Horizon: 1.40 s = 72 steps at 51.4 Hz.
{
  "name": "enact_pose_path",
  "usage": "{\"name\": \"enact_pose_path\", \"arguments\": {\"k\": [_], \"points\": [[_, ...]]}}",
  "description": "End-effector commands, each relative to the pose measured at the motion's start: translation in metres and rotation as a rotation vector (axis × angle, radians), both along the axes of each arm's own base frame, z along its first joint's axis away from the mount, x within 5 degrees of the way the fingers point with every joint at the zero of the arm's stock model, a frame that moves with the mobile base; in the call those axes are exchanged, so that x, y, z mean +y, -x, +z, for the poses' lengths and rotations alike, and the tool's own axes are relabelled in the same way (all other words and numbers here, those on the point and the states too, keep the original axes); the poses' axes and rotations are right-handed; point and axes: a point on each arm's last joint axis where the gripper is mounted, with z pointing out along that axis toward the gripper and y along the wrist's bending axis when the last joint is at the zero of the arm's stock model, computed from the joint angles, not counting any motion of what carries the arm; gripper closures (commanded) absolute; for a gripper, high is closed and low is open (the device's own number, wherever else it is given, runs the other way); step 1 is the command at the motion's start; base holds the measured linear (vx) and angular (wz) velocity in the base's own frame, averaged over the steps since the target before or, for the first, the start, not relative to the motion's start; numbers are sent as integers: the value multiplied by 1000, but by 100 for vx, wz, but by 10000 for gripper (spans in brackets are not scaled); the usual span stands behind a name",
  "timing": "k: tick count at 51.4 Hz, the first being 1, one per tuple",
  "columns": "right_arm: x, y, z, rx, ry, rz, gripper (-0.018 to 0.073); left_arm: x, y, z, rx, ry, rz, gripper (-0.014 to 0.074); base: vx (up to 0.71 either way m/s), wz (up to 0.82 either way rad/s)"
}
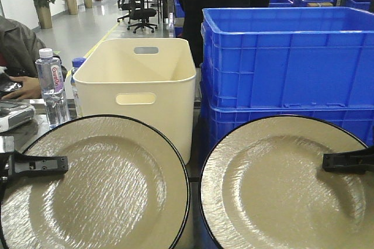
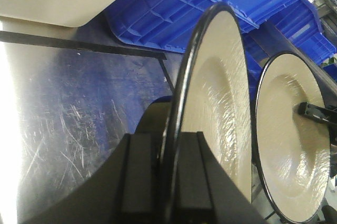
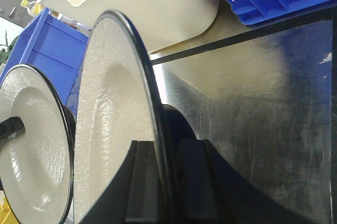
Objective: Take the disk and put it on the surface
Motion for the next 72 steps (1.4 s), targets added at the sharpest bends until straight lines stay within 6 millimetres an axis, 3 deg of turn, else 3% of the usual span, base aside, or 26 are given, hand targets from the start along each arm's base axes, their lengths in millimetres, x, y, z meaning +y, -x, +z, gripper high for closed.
{"name": "enact_pose_path", "arguments": {"k": [1, 24, 43, 53, 72], "points": [[4, 4, 26, -95, -110, -13, 568, -4, 6, 28, -76, 132, 4, 605, 0, 0], [4, 3, 27, -102, -117, -26, 568, -4, 5, 28, -78, 133, 13, 605, 0, 0], [5, 0, 44, -213, -268, -42, 568, -3, 4, 22, -94, 44, 3, 605, 0, 0], [4, 0, 61, -323, -429, -54, 568, -6, -16, 1, -36, -7, 28, 604, 0, 0], [3, 0, 64, -351, -444, -60, 568, -73, -59, -68, 167, 37, -72, 601, 0, 0]]}}
